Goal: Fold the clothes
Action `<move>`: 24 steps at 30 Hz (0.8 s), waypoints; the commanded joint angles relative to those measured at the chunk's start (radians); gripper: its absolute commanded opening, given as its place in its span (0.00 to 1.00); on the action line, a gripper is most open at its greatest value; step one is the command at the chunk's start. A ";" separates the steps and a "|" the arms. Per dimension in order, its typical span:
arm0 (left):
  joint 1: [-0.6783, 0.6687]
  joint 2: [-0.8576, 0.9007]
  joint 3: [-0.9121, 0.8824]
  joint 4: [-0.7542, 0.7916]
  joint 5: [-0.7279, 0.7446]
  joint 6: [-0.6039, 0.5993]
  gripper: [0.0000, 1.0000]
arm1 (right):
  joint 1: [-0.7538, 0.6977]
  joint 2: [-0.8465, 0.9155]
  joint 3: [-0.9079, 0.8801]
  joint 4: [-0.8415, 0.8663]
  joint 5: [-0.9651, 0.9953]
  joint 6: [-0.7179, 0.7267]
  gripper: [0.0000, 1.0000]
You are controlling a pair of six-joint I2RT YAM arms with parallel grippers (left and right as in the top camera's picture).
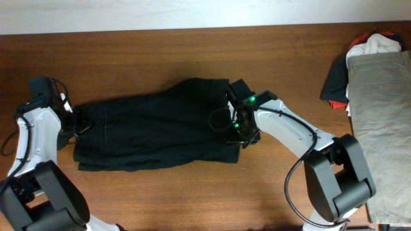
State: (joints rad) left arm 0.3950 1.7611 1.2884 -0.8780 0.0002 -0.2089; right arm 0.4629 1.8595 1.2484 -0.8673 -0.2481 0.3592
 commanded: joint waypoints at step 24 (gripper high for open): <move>0.002 0.007 0.001 0.002 0.039 0.000 0.99 | -0.089 -0.215 -0.001 -0.296 0.152 0.087 0.04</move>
State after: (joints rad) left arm 0.3950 1.7611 1.2884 -0.8757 0.0113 -0.2089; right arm 0.3744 1.6432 1.2568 -1.1564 -0.1272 0.4374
